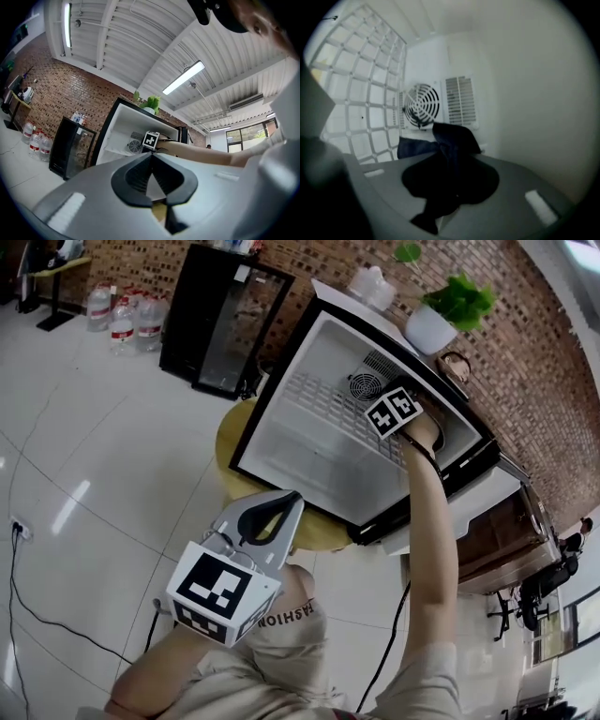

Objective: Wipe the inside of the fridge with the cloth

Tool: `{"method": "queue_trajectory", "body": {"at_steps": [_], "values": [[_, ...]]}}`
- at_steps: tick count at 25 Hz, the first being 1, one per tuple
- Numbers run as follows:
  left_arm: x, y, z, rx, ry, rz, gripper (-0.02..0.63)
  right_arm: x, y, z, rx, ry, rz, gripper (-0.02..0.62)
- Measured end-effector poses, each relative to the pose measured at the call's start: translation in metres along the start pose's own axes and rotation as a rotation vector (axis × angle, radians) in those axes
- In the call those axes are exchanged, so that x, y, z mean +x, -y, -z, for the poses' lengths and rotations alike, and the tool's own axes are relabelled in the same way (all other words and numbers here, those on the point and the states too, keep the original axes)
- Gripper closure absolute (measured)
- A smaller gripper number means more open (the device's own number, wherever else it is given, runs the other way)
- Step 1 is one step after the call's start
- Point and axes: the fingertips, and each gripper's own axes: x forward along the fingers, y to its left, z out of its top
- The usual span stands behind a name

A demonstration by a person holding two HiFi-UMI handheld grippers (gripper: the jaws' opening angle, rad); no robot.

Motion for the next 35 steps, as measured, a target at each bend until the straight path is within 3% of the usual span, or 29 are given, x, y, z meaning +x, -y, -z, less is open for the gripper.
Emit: {"method": "queue_trajectory", "body": {"at_steps": [5, 8, 10, 12, 14, 19, 25, 28, 32, 35], "values": [[-0.002, -0.008, 0.014, -0.01, -0.046, -0.005, 0.605, -0.075, -0.016, -0.116, -0.032, 0.517, 0.027, 0.515], [-0.006, -0.015, 0.021, -0.014, -0.062, -0.016, 0.605, -0.09, -0.037, -0.186, -0.033, 0.66, -0.019, 0.516], [-0.009, -0.019, 0.025, -0.01, -0.077, -0.027, 0.605, -0.084, -0.056, -0.213, -0.067, 0.646, -0.057, 0.517], [-0.006, -0.021, 0.032, -0.002, -0.099, -0.03, 0.605, -0.065, -0.07, -0.208, -0.126, 0.564, -0.08, 0.517], [-0.001, -0.019, 0.037, -0.006, -0.115, -0.022, 0.605, -0.04, -0.072, -0.172, -0.164, 0.454, -0.085, 0.514], [0.006, -0.017, 0.049, -0.038, -0.134, -0.01, 0.605, -0.016, -0.067, -0.069, -0.133, 0.201, -0.095, 0.515], [0.012, -0.008, 0.057, -0.042, -0.157, 0.001, 0.605, 0.027, -0.052, 0.015, -0.026, -0.079, -0.15, 0.515], [0.012, -0.008, 0.053, -0.031, -0.142, -0.002, 0.605, 0.018, -0.046, 0.003, -0.024, 0.032, -0.142, 0.514], [0.011, -0.01, 0.058, -0.045, -0.156, -0.005, 0.604, -0.034, -0.013, -0.053, 0.052, 0.346, 0.028, 0.511], [0.01, -0.015, 0.055, -0.033, -0.155, -0.018, 0.604, -0.07, 0.012, -0.112, 0.172, 0.59, 0.089, 0.511]]}}
